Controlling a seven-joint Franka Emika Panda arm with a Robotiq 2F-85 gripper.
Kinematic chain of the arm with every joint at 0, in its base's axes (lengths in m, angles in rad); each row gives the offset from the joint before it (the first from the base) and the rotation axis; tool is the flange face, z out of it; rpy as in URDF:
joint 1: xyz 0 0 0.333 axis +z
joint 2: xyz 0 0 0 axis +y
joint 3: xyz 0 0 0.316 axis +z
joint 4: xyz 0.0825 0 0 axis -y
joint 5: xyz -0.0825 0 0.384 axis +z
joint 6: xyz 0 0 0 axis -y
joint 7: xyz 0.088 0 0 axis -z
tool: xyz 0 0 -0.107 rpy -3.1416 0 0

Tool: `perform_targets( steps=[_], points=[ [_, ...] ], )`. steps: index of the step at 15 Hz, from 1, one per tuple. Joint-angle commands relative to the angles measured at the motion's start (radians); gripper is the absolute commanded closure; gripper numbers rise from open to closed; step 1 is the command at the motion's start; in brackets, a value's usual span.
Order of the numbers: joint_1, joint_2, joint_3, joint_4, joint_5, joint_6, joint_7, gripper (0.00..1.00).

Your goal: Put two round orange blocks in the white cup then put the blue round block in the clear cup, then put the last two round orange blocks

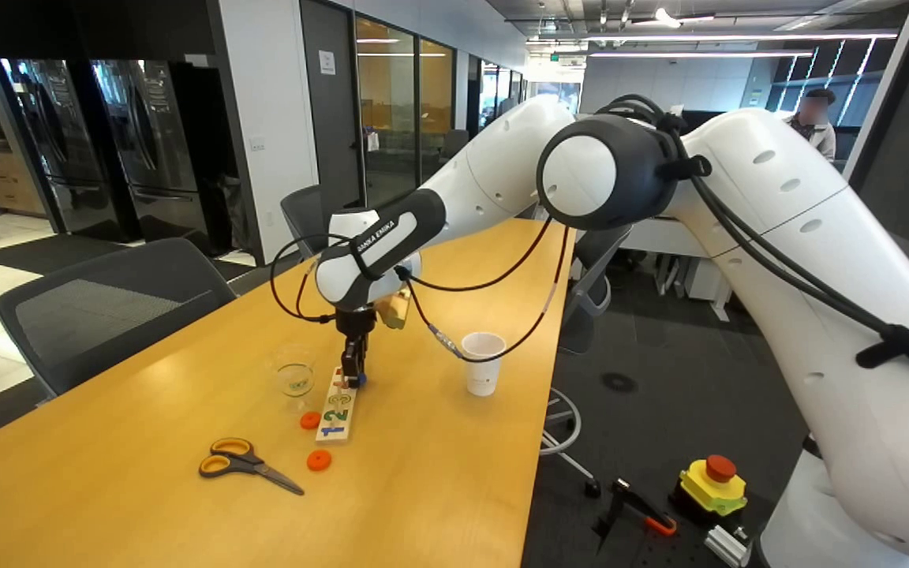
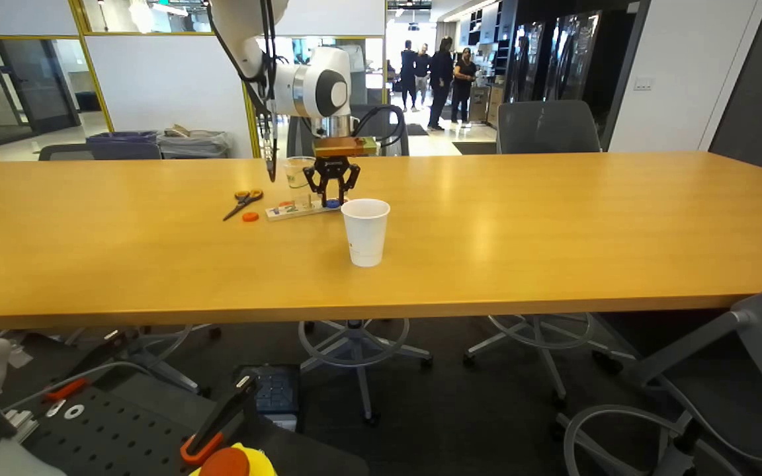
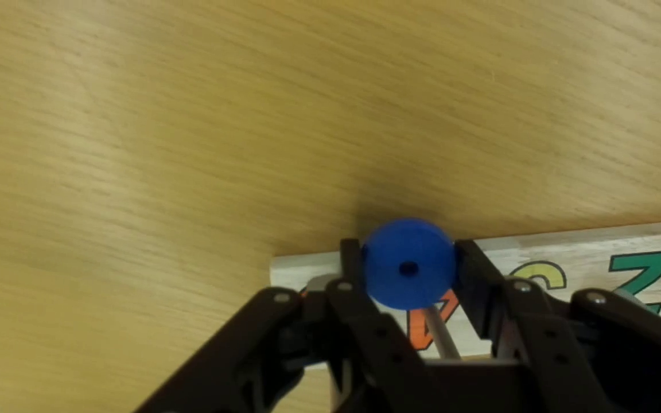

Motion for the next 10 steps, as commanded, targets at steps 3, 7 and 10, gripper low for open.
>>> perform_targets(
  steps=[3, 7, 10],
  points=[
    [0.042, -0.127, -0.064, -0.128, -0.080, 0.069, 0.132, 0.81],
    [0.057, -0.240, -0.075, -0.237, -0.117, 0.092, 0.227, 0.81],
    [0.064, -0.326, -0.054, -0.301, -0.092, 0.115, 0.286, 0.81]
  ],
)
